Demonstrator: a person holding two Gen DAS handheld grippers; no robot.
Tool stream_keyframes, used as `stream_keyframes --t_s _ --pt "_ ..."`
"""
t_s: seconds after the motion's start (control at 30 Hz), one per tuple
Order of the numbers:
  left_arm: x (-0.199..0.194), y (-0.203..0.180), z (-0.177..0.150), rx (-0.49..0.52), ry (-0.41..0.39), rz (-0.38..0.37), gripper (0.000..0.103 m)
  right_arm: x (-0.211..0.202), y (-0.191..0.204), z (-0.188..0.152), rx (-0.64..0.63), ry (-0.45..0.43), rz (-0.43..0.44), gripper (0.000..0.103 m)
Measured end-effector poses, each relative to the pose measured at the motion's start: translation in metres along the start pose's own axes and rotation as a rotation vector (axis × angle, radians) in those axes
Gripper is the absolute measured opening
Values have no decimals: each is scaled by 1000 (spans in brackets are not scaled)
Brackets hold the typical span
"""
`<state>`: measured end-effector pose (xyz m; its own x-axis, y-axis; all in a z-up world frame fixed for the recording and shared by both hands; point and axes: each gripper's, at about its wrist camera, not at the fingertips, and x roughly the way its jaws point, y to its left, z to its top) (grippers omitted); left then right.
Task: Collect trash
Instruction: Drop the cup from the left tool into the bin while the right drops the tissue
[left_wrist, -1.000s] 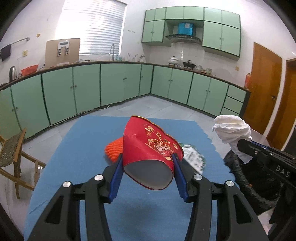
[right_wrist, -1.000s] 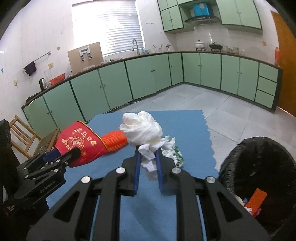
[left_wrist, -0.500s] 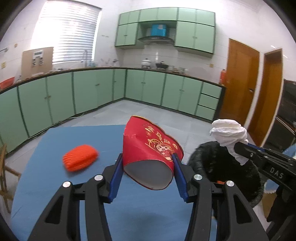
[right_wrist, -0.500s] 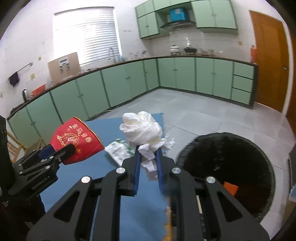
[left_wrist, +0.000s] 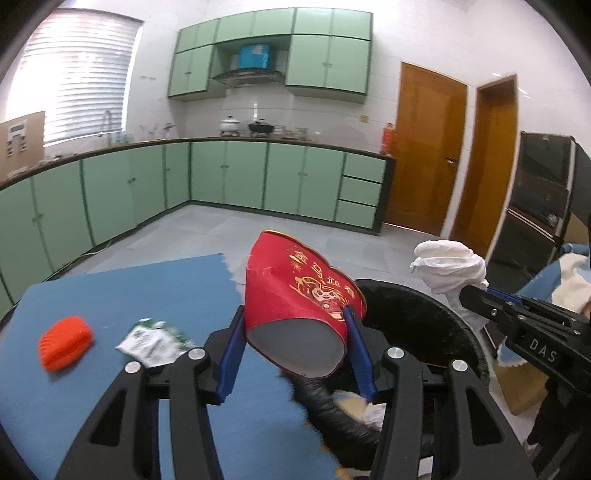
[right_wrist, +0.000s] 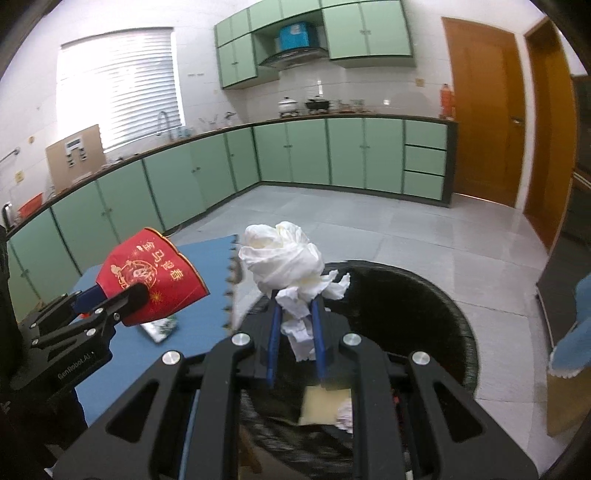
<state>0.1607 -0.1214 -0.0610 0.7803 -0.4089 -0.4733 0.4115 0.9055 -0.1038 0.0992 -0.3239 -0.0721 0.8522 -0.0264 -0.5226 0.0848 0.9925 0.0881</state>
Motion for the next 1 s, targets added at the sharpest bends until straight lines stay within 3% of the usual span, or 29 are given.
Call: stream_keyframes --t_s 0.3,0.7,0.8,0.83,0.93,1.0 --pt "49 -51 -5 47 57 -75 51 17 -58 -21 60 40 -88 15" --pt "97 -84 -16 76 106 -93 53 49 -100 -45 99 97 -126 18" --pt "108 -87 -17 80 135 -112 56 57 -105 -51 98 109 -139 30" --pt "109 -88 -17 81 141 -118 60 60 -107 -51 99 118 -141 38" --pt "106 -86 -15 90 130 -119 70 63 -110 -56 101 129 -158 47" --pt "101 -83 -14 89 118 -121 70 61 -109 -58 101 130 -167 63"
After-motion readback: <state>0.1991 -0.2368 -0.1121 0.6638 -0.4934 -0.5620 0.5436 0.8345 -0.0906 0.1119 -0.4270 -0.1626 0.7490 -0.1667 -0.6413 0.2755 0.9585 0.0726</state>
